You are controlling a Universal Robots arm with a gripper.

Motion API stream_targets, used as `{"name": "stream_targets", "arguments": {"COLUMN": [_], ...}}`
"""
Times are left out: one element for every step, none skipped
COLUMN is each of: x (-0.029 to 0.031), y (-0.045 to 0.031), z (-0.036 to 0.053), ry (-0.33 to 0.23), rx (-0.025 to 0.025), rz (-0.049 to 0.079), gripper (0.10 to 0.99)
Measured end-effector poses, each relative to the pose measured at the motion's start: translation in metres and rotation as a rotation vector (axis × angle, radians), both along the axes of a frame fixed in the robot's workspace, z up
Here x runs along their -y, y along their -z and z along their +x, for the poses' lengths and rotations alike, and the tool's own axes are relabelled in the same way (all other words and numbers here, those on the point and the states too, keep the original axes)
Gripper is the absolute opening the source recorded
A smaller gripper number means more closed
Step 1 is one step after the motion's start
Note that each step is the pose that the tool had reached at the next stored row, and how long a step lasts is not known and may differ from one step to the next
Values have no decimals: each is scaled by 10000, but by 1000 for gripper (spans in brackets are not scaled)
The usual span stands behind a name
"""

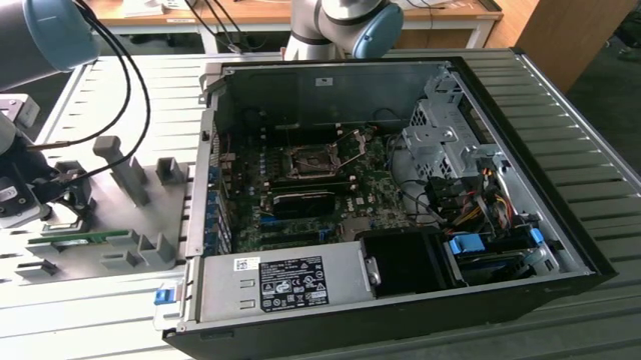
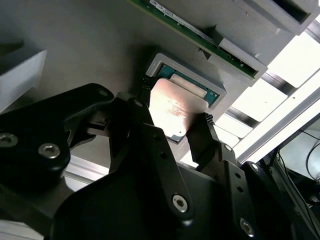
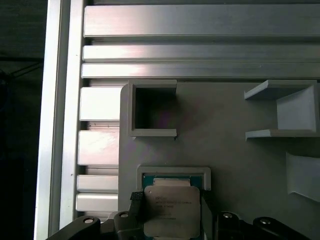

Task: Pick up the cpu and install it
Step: 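Pick up the cpu and move it towards the insertion slot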

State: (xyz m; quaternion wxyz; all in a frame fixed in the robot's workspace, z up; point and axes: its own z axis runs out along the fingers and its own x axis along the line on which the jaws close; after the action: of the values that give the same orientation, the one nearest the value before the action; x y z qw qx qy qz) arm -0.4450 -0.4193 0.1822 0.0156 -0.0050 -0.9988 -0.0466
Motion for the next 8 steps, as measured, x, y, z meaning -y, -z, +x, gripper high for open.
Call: {"name": "stream_targets", "arguments": {"x": [0, 0, 0, 0, 0, 0, 0, 0], "y": [0, 0, 0, 0, 0, -8, -21, -33], "z": [0, 0, 0, 0, 0, 0, 0, 0], "ry": [-1, 0, 0, 0, -1, 0, 0, 0], "rx": [0, 0, 0, 0, 0, 2, 1, 0], "rz": [0, 0, 0, -1, 0, 1, 0, -3], "gripper": [541, 541, 541, 541, 541, 541, 541, 541]}}
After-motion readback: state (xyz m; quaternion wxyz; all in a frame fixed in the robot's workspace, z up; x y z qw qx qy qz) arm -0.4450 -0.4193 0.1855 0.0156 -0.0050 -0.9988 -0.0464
